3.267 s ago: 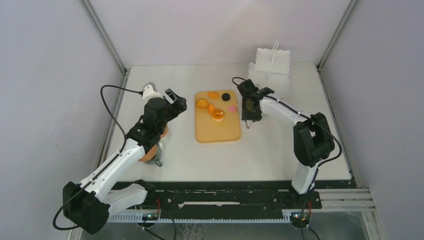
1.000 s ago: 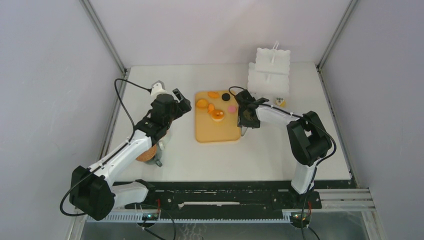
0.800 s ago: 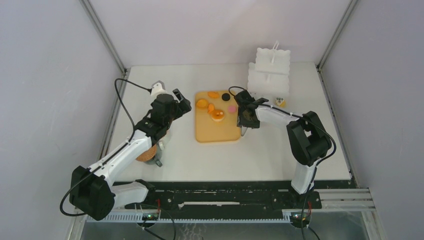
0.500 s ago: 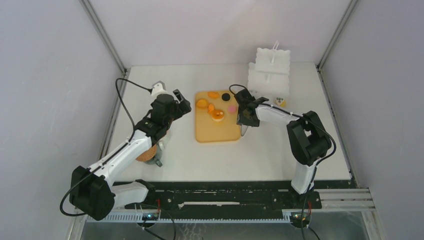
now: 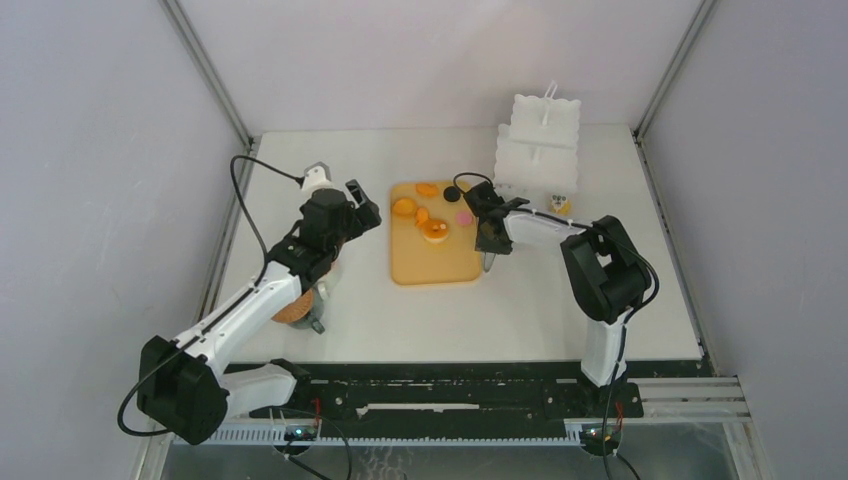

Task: Serve the afternoon tea
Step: Pick up the clamp from the center of the board, then pick up the desert from the tray.

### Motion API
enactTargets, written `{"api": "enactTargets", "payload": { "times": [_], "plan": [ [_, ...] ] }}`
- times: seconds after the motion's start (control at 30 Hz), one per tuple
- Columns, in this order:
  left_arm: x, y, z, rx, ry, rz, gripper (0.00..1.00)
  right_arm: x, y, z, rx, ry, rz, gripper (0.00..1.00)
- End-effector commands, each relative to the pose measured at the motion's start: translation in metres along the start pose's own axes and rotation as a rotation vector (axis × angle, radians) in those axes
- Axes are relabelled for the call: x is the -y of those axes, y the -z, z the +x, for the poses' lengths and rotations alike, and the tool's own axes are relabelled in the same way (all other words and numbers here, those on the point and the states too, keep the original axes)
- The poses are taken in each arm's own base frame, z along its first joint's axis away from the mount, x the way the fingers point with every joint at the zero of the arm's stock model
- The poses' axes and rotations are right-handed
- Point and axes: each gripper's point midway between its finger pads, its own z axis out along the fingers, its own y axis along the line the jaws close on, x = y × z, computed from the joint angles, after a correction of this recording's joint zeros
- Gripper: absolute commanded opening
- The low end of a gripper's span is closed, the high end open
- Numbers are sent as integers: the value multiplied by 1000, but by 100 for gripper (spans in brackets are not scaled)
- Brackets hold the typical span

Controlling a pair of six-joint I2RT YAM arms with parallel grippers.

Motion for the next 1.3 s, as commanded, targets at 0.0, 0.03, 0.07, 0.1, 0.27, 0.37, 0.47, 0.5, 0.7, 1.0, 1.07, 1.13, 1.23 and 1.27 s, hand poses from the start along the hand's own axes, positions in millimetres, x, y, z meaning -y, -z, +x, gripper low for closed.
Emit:
{"api": "enactTargets", "payload": {
  "times": [0.0,0.03,0.07,0.1,0.27,0.37,0.47,0.5,0.7,1.0,1.07,1.13,1.23,1.27],
  "plan": [
    [9,11,-25,62,-1,38,87,-4,2,-14,76,-35,-2,40],
    [8,12,-24,62,1,36,87,-2,2,-11,76,-32,0,38],
    [8,12,-25,64,3,38,87,1,3,-8,74,-26,5,36],
    [8,12,-25,64,6,39,87,2,5,-7,74,-22,5,35],
    [12,14,-27,72,25,56,86,9,22,-5,84,-2,-9,35],
    [15,14,-30,80,31,70,86,13,37,-5,92,15,-18,35],
    [19,15,-33,87,36,80,86,16,56,-5,102,42,-44,35],
    [19,14,-34,90,37,81,86,14,62,-4,101,58,-64,35],
    [23,15,-38,107,86,92,86,-7,95,10,38,174,-225,35],
    [23,15,-36,130,130,116,86,-66,115,48,-111,427,-344,38],
    [21,15,-36,137,136,112,86,-72,115,52,-119,453,-334,38],
    [19,16,-35,143,144,114,86,-75,115,55,-122,464,-320,38],
    [17,16,-32,145,151,113,87,-72,113,56,-123,457,-303,35],
    [16,16,-32,145,153,112,87,-71,113,56,-123,455,-300,35]
  ]
}}
